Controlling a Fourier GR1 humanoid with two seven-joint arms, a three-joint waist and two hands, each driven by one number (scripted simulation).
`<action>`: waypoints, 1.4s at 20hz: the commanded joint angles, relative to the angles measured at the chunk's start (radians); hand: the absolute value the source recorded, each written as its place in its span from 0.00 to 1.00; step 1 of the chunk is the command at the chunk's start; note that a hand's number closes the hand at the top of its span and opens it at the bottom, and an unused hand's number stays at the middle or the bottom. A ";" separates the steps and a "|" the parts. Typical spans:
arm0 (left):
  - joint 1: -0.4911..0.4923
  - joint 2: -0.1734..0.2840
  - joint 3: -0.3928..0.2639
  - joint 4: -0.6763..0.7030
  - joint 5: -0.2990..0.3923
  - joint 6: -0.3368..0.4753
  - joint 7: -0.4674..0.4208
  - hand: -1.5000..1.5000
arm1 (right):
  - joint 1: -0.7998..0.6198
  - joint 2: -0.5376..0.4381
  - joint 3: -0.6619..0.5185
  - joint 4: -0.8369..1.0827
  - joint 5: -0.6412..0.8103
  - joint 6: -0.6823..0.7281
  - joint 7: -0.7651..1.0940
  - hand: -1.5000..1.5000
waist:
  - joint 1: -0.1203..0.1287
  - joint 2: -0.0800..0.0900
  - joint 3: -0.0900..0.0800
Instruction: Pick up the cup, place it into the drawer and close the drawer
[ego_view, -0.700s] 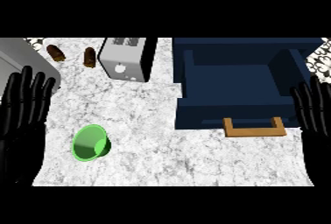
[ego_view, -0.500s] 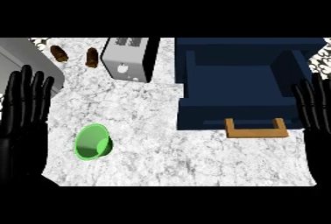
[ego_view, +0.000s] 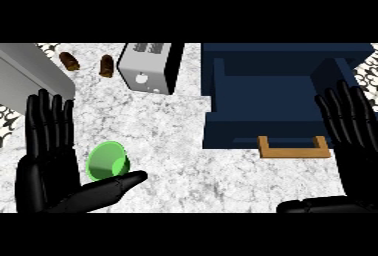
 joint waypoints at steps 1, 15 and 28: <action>0.006 -0.002 -0.062 0.003 -0.018 0.069 0.003 0.00 | -0.083 -0.020 -0.046 0.056 -0.039 0.014 0.044 0.00 | 0.002 0.000 0.000; -0.086 -0.002 -0.015 0.119 0.008 0.130 0.004 0.00 | 0.018 0.056 0.062 -0.007 0.067 -0.012 -0.022 0.00 | -0.002 -0.001 0.000; 0.100 -0.002 0.016 0.194 0.116 0.102 -0.141 0.00 | -0.083 -0.013 -0.076 -0.011 -0.040 0.009 0.079 0.00 | 0.000 -0.001 0.000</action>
